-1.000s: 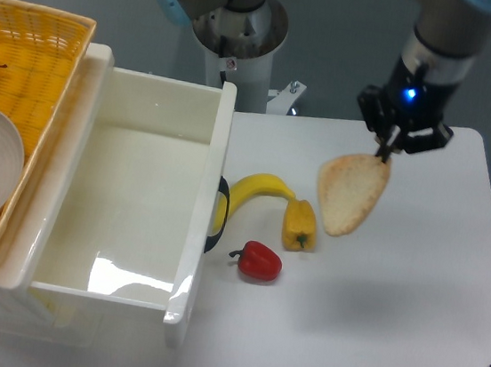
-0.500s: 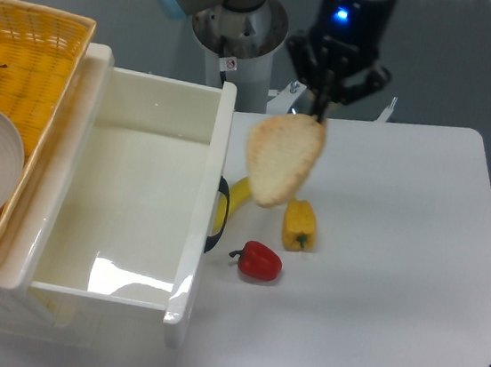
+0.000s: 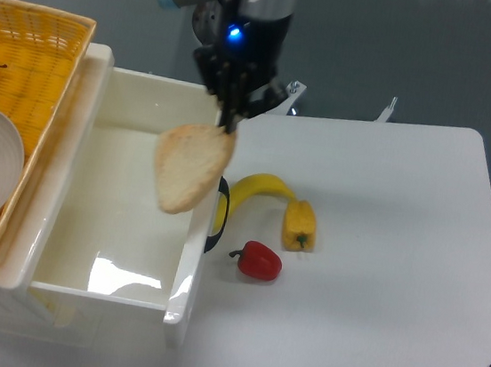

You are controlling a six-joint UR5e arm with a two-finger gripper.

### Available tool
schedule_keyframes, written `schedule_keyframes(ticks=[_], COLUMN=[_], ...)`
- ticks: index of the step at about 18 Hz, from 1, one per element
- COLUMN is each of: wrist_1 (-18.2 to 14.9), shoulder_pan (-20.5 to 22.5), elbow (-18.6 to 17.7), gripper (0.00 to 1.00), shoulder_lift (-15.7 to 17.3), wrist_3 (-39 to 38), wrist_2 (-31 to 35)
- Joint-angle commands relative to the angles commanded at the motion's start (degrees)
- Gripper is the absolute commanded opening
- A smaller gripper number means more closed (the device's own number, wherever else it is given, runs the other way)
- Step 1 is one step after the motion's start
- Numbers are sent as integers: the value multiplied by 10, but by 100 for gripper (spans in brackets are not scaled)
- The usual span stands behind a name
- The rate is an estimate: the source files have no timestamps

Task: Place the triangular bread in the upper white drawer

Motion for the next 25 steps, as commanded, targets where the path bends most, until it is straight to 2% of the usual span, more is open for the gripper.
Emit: schedule_keyframes(ticks=[5,9,10,11,12,14,16,18,20,25], wrist_1=[26,30,30,29,30,30,33,44,57,58], shoulder_pan=[-32,-49,-53,-54,-54,-55,-55,-55,-55,-40], elbow=[0,0,0,0,-1,0,0,0,2,7], gripper=[0,1,17,27,42,57,80,94,97,97], shoulder_lift=[-37,-55,-59,-63,-67,-75,-75,-75,-75,-67], wrist_3=[-14,-11,-11,-11,-12,-12,-9,-12,-14,-15], wrist_2=[3,18,18,18,18,18,18,18,18,16])
